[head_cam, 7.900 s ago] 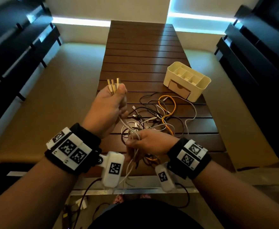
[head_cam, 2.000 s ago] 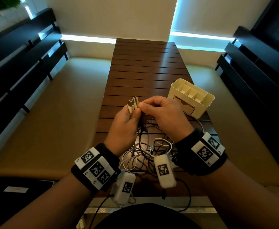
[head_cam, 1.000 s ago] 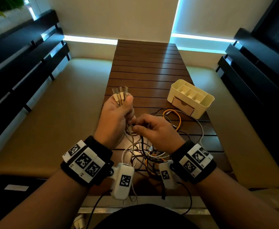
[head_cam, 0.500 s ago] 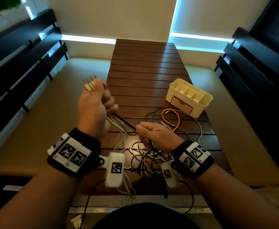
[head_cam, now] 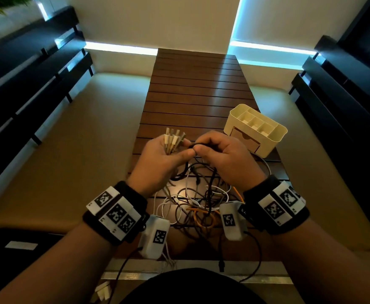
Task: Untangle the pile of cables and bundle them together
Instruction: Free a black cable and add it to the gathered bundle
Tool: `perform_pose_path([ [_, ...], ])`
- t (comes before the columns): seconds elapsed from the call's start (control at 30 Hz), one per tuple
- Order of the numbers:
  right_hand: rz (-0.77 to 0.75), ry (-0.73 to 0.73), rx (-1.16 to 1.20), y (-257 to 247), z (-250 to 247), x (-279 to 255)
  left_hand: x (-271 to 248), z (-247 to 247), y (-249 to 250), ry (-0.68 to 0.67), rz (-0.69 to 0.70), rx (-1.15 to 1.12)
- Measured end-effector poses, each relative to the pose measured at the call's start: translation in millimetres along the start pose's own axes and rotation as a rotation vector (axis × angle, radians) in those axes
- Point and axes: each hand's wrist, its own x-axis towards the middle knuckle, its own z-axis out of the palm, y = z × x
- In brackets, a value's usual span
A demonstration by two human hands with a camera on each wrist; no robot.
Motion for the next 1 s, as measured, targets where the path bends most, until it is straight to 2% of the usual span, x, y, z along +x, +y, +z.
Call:
perform_pose_path([
  [0.13,-0.021,-0.007,0.046,-1,0,0,4,-3,5,-0.137,-0.010,0.074],
  [0.2,-0.026,-0.009,0.054,0,0,-1,4,-5,5,-0.148,0.009,0.114],
  [0.3,0.038,-0.028,0.138,3,2,-3,5,-6,6,-0.073,0.083,0.111],
  [0.4,0.189,-0.106,0.160,16,5,-9,9,-15,11,0.029,0.107,-0.025],
  [0.5,0.304,-0.146,0.144,31,6,-19,12,-31,13,0.137,0.076,-0.125],
  [0.57,0.329,-0.088,0.134,34,5,-21,10,-39,5,0.123,-0.010,-0.080],
  [0.67,0.261,0.041,-0.028,34,-4,-15,4,-41,-9,0.035,-0.190,0.126],
  [0.73,0.223,0.047,-0.160,33,-12,-11,4,-41,-8,0.046,-0.215,0.356],
  [0.87,0.109,-0.078,-0.474,32,-19,-6,11,-34,9,0.215,-0.062,0.502],
  [0.93,0.039,-0.108,-0.485,27,-16,-4,11,-22,18,0.165,0.015,0.531],
  [1.0,-0.040,-0.104,-0.399,17,-11,-3,8,-8,19,0.036,0.044,0.549],
])
